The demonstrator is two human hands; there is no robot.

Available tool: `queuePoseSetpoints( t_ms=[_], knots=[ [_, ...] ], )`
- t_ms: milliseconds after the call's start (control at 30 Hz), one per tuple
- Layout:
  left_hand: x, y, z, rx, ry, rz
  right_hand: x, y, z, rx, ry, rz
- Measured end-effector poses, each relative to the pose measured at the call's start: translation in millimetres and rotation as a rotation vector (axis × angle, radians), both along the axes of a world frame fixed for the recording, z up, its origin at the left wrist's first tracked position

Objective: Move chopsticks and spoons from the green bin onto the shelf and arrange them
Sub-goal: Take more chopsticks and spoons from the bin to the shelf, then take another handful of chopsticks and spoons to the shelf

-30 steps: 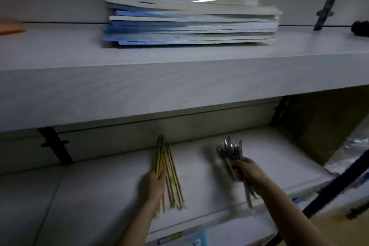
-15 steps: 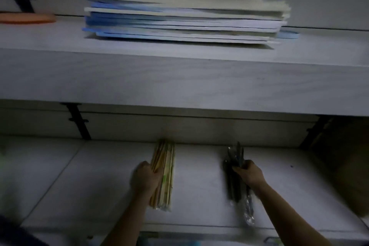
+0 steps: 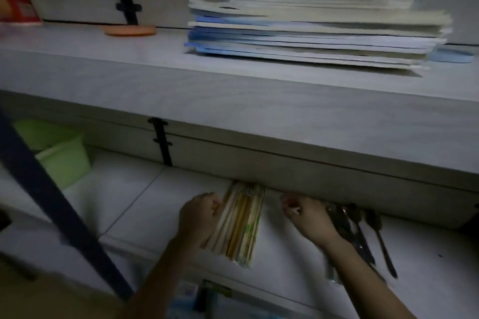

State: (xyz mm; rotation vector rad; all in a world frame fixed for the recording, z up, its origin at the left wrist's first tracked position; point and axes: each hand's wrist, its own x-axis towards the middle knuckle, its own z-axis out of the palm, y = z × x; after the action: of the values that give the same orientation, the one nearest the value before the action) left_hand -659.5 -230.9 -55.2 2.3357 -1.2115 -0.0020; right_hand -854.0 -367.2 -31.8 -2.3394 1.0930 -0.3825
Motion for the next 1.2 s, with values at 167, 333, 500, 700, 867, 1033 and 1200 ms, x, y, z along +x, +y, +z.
queuePoseSetpoints(
  t_ms=[167, 333, 500, 700, 867, 1033, 1200],
  knots=[
    [25, 61, 23, 0.039, -0.061, 0.09, 74, 51, 21, -0.101, 0.037, 0.368],
    [53, 138, 38, 0.062, -0.114, 0.263, 143, 114, 27, -0.131, -0.033, 0.644],
    [90, 214, 40, 0.069, -0.14, 0.445, 204, 174, 29, -0.132, -0.053, 0.805],
    [150, 302, 46, 0.101, -0.172, 0.552, 284, 261, 34, -0.089, -0.104, 0.885],
    [207, 360, 53, 0.16, -0.2, 0.558, 357, 320, 30, -0.096, -0.122, 0.884],
    [255, 393, 64, 0.161, -0.203, 0.544, 417, 353, 39, -0.147, -0.113, 0.85],
    [307, 401, 70, 0.124, -0.197, 0.538, 468, 361, 50, -0.119, -0.146, 0.818]
  ],
)
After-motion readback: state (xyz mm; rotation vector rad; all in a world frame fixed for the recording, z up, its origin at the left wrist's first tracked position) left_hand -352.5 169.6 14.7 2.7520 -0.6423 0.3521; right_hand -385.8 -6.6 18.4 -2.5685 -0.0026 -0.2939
